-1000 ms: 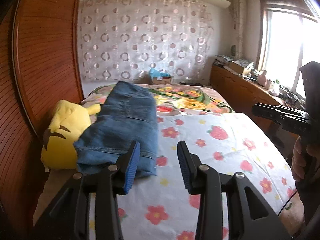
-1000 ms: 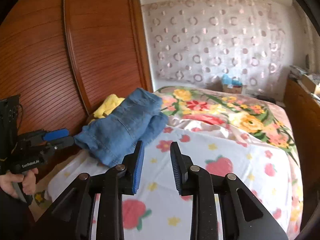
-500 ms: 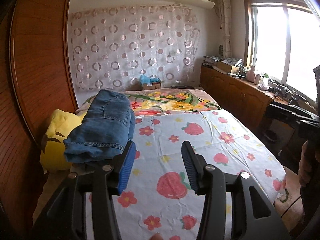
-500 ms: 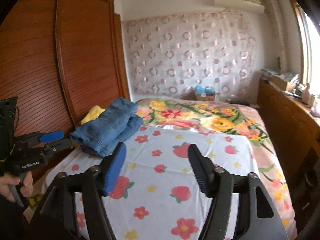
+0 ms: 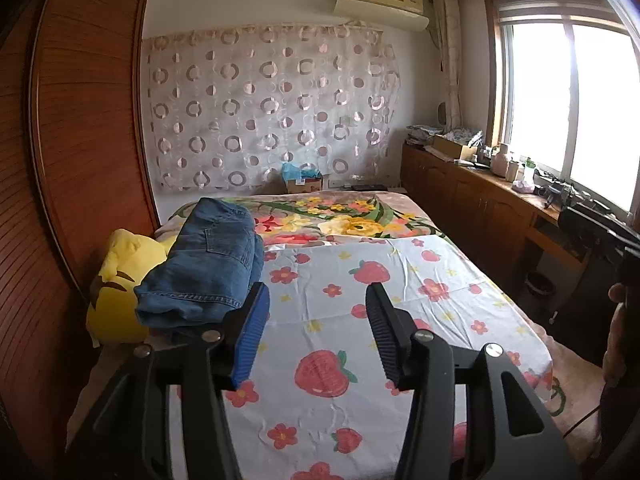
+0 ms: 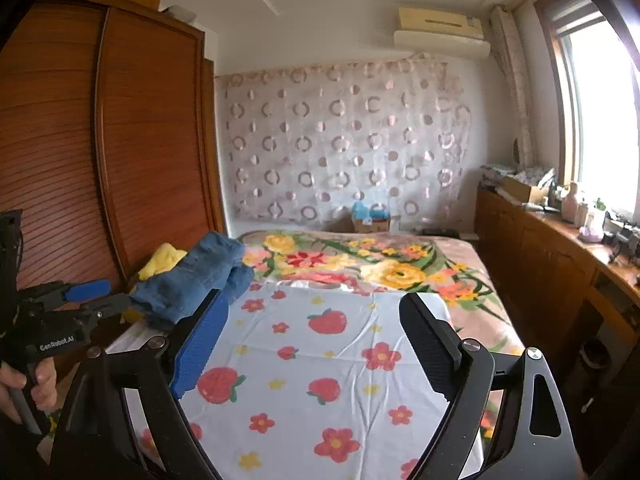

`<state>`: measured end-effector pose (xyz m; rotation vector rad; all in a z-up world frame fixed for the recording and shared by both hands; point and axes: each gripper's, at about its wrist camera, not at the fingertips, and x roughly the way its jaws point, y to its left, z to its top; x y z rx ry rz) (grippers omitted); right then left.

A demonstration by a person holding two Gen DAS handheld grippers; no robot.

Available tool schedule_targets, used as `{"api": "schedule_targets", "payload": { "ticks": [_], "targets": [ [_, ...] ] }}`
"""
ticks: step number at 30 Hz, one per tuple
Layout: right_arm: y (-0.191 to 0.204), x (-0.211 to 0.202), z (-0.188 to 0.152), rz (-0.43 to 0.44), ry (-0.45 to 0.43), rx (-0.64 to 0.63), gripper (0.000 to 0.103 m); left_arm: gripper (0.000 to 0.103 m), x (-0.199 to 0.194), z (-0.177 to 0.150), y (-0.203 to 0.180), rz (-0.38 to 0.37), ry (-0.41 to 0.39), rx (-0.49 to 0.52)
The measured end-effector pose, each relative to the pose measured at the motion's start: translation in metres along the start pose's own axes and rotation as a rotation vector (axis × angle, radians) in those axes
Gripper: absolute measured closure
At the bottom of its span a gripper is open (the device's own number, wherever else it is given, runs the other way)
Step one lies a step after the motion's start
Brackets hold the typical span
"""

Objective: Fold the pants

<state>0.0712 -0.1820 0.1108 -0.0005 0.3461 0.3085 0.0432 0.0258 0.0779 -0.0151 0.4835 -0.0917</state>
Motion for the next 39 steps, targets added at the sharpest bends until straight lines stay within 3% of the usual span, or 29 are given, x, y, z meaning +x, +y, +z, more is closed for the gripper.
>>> {"api": "schedule_targets", "payload": {
  "ticks": [5,39],
  "targets": [
    [-0.003,-0.003,-0.002,-0.004,0.002,0.023,0.014,0.048,-0.009,0.002,-0.003,0.032,-0.018,-0.004],
    [-0.005,-0.005,-0.007,-0.006,0.012,0.028,0.014,0.047,-0.016,-0.002,0.005,0.051,-0.027,-0.018]
  ]
}}
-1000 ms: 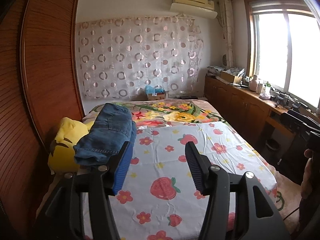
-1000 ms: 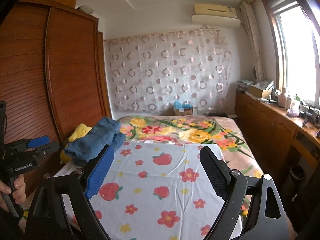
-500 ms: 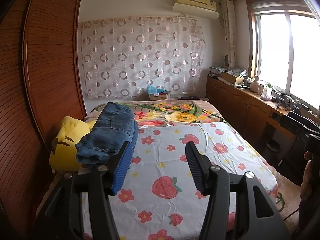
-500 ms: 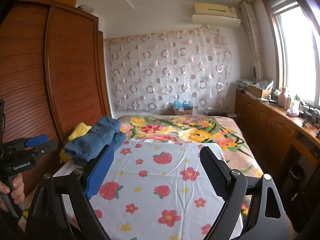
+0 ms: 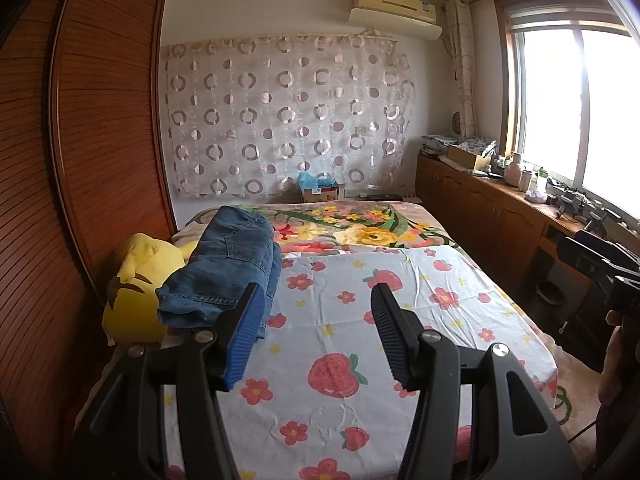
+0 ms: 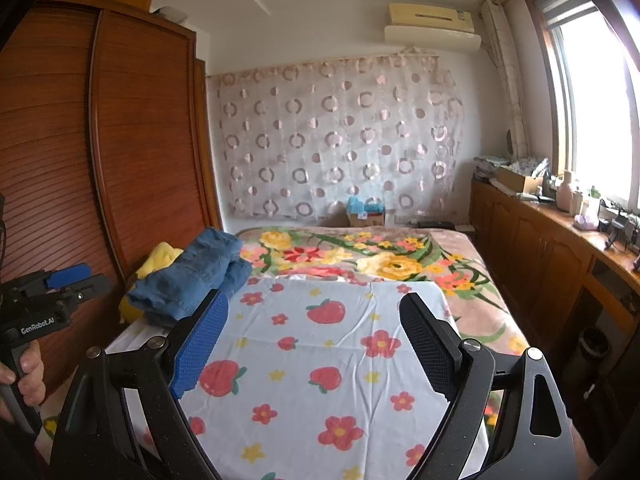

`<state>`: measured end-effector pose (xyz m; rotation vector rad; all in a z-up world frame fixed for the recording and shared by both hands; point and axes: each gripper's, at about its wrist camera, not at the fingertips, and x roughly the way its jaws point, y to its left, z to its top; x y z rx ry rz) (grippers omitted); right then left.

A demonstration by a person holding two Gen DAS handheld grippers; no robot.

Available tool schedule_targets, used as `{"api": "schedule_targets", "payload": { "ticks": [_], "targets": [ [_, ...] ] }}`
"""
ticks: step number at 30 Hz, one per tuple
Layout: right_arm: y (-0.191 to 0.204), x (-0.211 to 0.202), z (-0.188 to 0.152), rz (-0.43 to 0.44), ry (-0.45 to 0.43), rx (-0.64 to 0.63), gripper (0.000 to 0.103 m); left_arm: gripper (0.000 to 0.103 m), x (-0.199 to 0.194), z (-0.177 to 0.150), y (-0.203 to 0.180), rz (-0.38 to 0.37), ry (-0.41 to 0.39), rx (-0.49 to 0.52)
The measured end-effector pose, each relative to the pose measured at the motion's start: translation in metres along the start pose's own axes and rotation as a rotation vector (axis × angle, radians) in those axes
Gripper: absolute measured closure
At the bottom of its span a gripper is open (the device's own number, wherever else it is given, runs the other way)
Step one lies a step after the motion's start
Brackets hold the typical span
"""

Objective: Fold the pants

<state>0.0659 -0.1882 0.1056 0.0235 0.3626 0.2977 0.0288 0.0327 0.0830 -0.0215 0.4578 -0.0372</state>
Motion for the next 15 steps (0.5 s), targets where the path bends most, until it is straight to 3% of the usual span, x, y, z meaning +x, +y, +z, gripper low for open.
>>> {"api": "schedule_targets", "payload": {
  "ticks": [15],
  "targets": [
    [0.0000,-0.0014,-0.0049,-0.001,0.003,0.002,0.013,0.047,-0.0014,0.0012,0.0022,0.007,-0.002,0.000]
  ]
}}
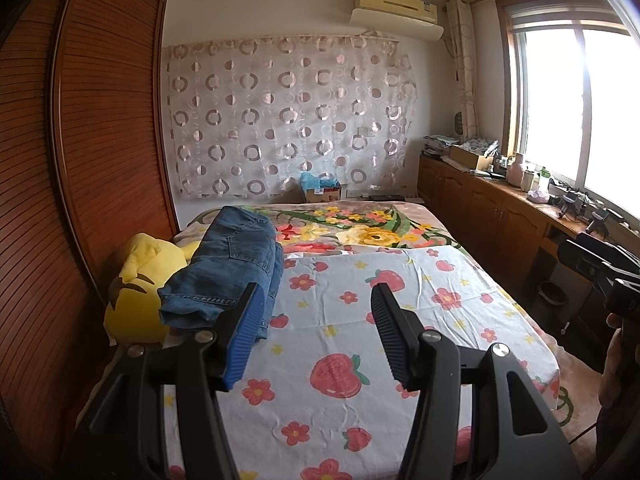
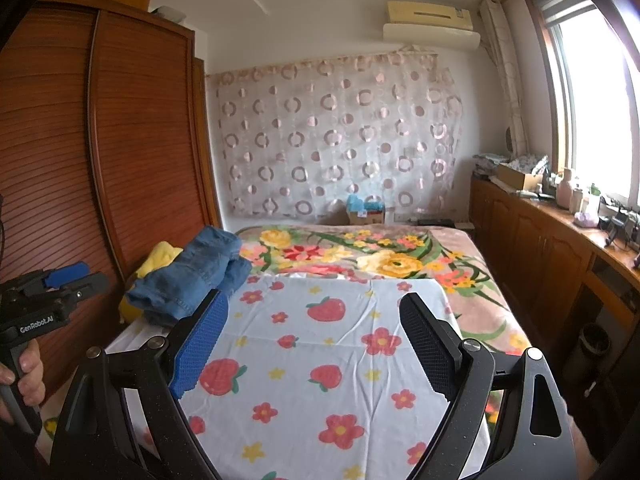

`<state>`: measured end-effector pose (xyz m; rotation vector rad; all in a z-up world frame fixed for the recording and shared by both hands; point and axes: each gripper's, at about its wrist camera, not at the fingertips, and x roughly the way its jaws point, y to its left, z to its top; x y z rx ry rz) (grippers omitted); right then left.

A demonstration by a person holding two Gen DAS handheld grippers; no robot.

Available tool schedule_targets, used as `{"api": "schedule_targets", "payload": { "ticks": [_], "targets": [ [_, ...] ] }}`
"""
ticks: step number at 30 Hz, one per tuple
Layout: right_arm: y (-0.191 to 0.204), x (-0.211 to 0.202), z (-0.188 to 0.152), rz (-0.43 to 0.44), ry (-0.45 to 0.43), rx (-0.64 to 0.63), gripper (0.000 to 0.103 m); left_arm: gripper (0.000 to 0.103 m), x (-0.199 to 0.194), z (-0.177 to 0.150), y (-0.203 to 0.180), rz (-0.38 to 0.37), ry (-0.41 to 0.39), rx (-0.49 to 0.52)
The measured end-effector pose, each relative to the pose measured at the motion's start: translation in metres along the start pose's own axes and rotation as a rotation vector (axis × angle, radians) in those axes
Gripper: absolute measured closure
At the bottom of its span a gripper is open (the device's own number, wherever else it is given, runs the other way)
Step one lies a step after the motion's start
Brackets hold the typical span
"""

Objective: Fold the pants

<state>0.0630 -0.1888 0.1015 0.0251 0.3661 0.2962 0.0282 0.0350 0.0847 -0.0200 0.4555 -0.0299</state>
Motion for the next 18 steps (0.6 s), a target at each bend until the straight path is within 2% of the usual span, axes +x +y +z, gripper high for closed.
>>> {"api": "schedule_targets", "payload": {
  "ticks": [18],
  "targets": [
    [-0.0004,-0.0010,-0.0016,0.002,0.004,0.002,0.013,0.047,0.0000,-0.0008,0.0005,-0.001,0.000,0.000]
  ]
}}
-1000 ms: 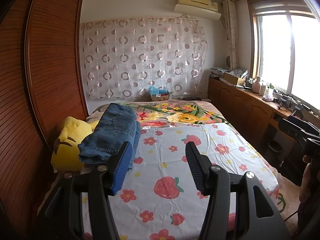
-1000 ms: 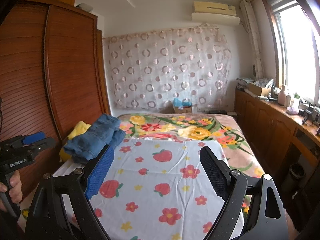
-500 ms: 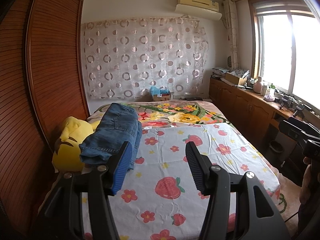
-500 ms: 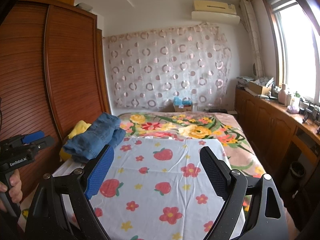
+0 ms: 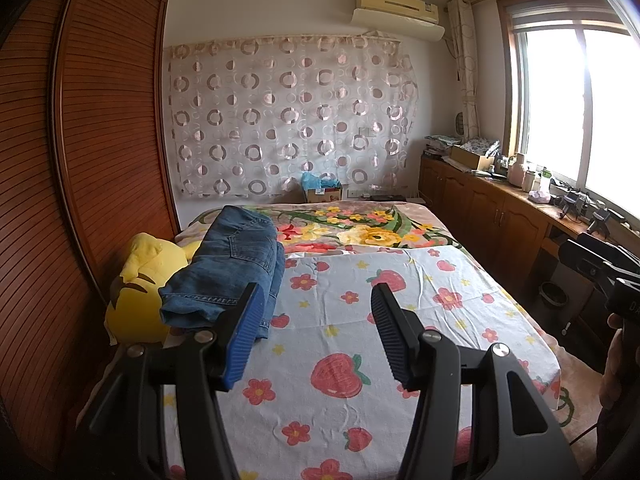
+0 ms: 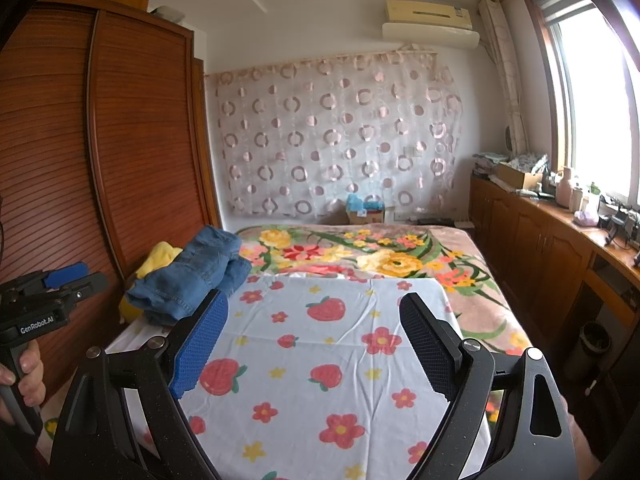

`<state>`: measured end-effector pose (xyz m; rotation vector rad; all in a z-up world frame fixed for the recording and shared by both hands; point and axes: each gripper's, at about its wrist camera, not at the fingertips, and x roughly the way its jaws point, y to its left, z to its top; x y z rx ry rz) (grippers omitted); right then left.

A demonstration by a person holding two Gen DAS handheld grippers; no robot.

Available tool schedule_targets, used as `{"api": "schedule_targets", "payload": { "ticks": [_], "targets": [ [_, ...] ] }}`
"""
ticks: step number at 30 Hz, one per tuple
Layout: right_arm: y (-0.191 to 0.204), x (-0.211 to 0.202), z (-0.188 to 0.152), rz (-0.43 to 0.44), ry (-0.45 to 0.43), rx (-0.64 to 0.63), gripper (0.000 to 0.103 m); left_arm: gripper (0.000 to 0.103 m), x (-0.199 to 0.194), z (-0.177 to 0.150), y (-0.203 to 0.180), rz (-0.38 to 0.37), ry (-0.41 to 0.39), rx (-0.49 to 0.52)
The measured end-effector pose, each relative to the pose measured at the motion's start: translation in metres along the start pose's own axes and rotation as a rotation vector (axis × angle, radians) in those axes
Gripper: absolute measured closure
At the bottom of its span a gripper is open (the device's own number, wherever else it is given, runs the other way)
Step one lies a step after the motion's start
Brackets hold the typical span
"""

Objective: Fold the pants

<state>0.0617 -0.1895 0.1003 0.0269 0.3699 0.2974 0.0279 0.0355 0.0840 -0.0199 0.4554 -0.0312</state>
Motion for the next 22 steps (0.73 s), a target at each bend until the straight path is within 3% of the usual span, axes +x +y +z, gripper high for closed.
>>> {"api": "schedule_targets", "payload": {
  "ticks": [22],
  "targets": [
    [0.0019,0.0007,0.0015,-0.002,-0.001,-0.001,0.013,0.047,-0.0002,-0.0003,0.0007,0.000,-0.001,0.000]
  ]
}}
